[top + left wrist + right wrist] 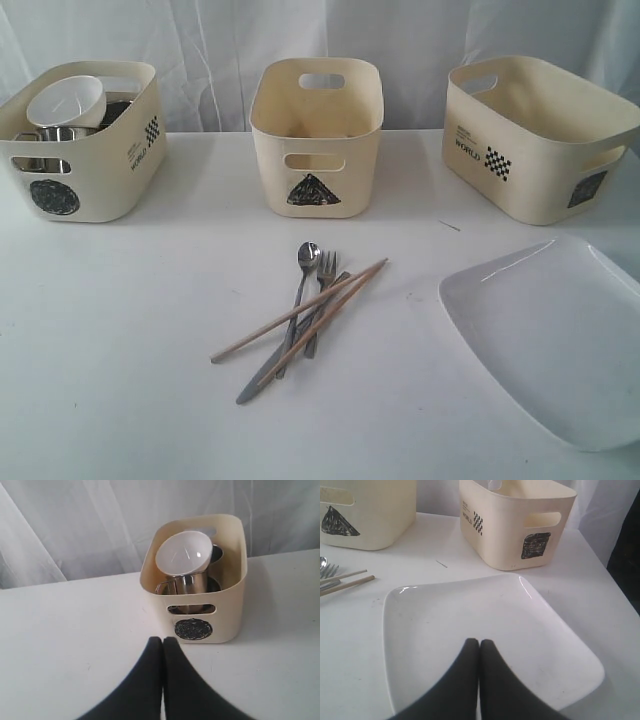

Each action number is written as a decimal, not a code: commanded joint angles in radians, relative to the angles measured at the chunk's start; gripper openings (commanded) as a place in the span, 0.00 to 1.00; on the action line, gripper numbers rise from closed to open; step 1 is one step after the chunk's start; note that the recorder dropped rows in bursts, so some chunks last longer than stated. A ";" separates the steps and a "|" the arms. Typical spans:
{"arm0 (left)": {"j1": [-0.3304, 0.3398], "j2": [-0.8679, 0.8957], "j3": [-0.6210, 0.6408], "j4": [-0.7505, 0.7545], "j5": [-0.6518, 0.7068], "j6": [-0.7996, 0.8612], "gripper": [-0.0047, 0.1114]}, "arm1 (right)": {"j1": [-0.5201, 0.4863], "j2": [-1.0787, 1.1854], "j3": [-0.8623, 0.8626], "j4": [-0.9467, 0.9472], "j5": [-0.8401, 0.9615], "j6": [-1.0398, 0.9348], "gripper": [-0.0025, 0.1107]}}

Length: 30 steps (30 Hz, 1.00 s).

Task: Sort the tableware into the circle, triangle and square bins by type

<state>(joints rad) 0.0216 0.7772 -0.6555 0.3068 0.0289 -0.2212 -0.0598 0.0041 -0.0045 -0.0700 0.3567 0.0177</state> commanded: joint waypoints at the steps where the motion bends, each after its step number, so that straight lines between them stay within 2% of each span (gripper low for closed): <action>1: -0.004 -0.330 0.179 0.011 -0.003 -0.002 0.04 | 0.001 -0.004 0.005 -0.008 -0.014 0.004 0.02; 4: -0.004 -0.448 0.207 0.015 0.114 0.000 0.04 | 0.001 -0.004 0.005 -0.008 -0.014 0.004 0.02; 9: -0.004 -0.542 0.207 0.015 0.330 0.000 0.04 | 0.001 -0.004 0.005 -0.008 -0.014 0.004 0.02; 15: -0.004 -0.556 0.207 0.015 0.366 0.000 0.04 | 0.001 -0.004 0.005 -0.008 -0.014 0.004 0.02; 19: -0.004 -0.556 0.205 0.086 0.537 -0.027 0.04 | 0.001 -0.004 0.005 -0.008 -0.014 0.004 0.02; 21: -0.004 -0.561 0.207 0.042 0.591 -0.028 0.04 | 0.001 -0.004 0.005 -0.008 -0.014 0.004 0.02; 23: -0.004 -0.586 0.222 -0.022 0.591 -0.041 0.04 | 0.001 -0.004 0.005 -0.008 -0.014 0.004 0.02; 27: 0.018 -0.673 0.324 0.036 0.447 -0.060 0.04 | 0.001 -0.004 0.005 -0.008 -0.014 0.004 0.02; 30: 0.040 -0.748 0.438 0.110 0.322 -0.158 0.04 | 0.001 -0.004 0.005 -0.008 -0.014 0.004 0.02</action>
<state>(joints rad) 0.0439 0.0898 -0.3055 0.3615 0.4565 -0.2920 -0.0598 0.0041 -0.0045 -0.0700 0.3567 0.0177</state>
